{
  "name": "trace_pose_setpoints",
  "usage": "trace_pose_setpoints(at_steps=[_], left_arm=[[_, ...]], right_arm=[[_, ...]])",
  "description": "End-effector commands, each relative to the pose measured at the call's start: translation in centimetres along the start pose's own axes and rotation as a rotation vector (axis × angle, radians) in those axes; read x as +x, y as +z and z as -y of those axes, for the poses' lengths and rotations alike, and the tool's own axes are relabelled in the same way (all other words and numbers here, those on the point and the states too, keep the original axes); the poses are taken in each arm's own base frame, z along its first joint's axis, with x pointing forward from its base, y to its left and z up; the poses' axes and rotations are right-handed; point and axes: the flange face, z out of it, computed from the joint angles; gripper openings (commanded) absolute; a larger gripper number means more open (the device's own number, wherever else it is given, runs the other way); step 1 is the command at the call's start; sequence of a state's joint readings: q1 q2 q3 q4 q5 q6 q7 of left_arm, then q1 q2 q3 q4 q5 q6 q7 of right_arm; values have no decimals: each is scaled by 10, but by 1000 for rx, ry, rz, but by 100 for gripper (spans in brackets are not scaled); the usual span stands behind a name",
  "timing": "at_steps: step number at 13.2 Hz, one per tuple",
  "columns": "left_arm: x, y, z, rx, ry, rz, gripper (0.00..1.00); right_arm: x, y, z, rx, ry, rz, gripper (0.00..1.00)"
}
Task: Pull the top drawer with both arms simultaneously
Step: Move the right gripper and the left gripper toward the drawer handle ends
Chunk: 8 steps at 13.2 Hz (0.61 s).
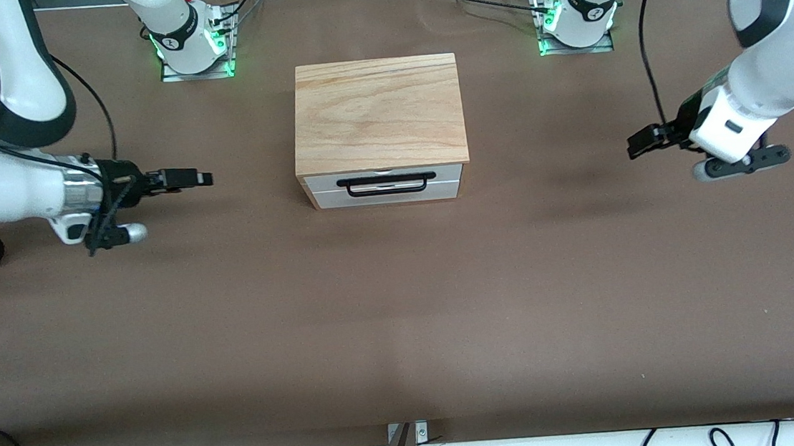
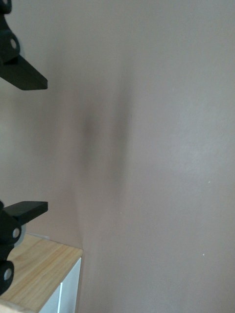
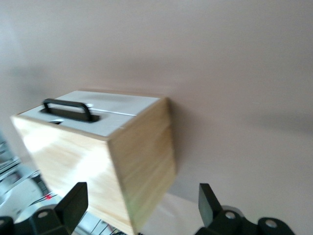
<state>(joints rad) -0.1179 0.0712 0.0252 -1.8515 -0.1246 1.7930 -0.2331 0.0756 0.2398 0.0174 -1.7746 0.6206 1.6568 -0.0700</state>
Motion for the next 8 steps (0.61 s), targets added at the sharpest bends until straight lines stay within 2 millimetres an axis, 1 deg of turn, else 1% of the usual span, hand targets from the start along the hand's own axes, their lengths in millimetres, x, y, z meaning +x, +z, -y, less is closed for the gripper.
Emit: trace_pose_setpoints(at_steps=[1,2,3,4,5,7,8], left_arm=[[4,37,-6,-42,-10,-12,100],[8,53,-12,-40,-4,-19,100],[14,67,-15,-52,-9,-17,100],[17,78,-23,-109,-32,4,100],[21,87,-32,-198,-54,19,100],[28,108,-38,-335,-4,41,100],[31,117,-41,-386,7,52,100]], right_arm=[[16,41,-4,170,-108,6,100],[26,62,-14,248,-141,6,100],[36,87,-17,315,-188,-3,100],[44,112,-18,366,-231,-23,100],[48,135,-18,409,-255,-47,100],[53,177,-4,490,-292,-108,100],[54,196,7,528,-306,-128,100]])
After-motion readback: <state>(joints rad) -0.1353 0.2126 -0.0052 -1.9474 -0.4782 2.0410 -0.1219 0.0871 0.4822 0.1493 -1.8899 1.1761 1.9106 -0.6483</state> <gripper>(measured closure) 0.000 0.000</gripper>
